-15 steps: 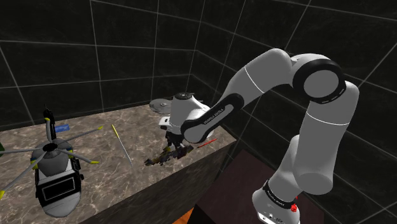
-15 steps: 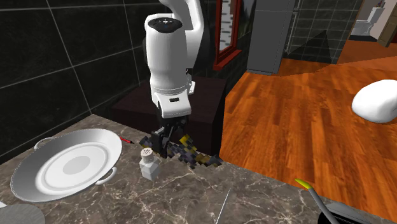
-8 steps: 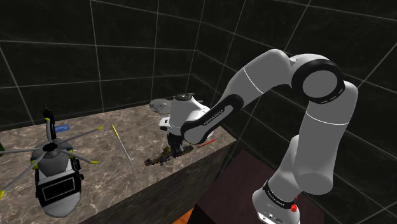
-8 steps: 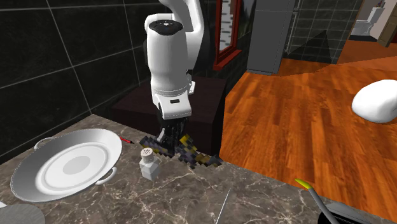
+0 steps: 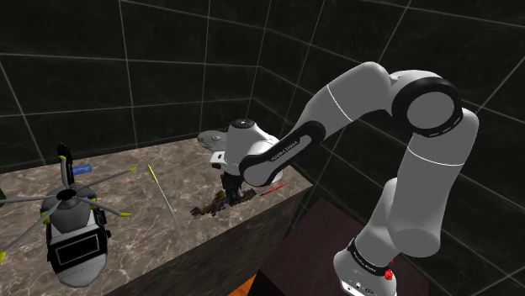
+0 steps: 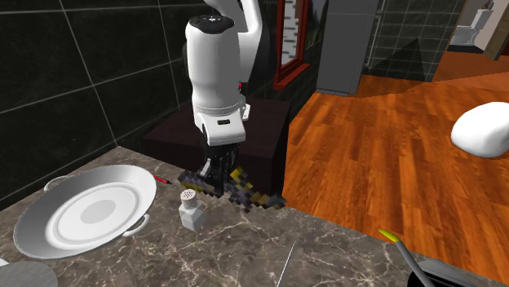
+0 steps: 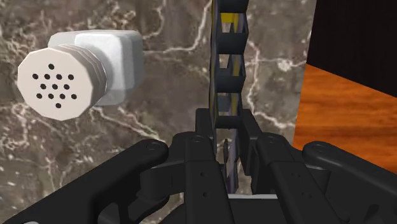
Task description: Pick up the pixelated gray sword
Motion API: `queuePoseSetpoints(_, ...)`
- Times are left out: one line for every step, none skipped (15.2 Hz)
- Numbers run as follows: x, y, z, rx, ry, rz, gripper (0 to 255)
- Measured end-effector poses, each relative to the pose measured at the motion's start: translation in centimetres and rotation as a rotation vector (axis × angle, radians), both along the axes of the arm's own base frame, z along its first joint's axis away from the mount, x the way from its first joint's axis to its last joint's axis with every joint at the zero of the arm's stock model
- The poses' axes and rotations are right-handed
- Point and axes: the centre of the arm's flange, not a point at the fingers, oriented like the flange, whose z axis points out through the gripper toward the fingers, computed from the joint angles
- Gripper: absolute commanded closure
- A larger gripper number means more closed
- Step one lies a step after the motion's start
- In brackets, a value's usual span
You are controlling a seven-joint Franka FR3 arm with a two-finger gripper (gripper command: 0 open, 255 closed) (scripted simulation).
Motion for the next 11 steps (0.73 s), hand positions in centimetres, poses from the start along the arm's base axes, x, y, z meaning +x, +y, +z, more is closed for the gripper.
queuePoseSetpoints(0.0, 0.0, 0.4, 0.000, 0.000, 0.000, 255)
queuePoseSetpoints(-0.1, -0.1, 1.0, 0.000, 0.000, 0.000, 255)
queuePoseSetpoints(-0.1, -0.1, 1.6, 0.000, 0.000, 0.000, 255)
queuePoseSetpoints(0.0, -0.1, 2.0, 0.000, 0.000, 0.000, 255)
queuePoseSetpoints(-0.1, -0.1, 2.6, 0.000, 0.000, 0.000, 255)
queuePoseSetpoints(0.0, 0.0, 3.3, 0.000, 0.000, 0.000, 255)
queuePoseSetpoints(-0.1, -0.1, 3.8, 0.000, 0.000, 0.000, 255)
queuePoseSetpoints(-0.1, 0.0, 4.1, 0.000, 0.000, 0.000, 255)
queuePoseSetpoints(-0.1, -0.1, 4.6, 0.000, 0.000, 0.000, 255)
queuePoseSetpoints(-0.2, -0.1, 5.2, 0.000, 0.000, 0.000, 255)
queuePoseSetpoints(-0.2, 0.0, 5.7, 0.000, 0.000, 0.000, 255)
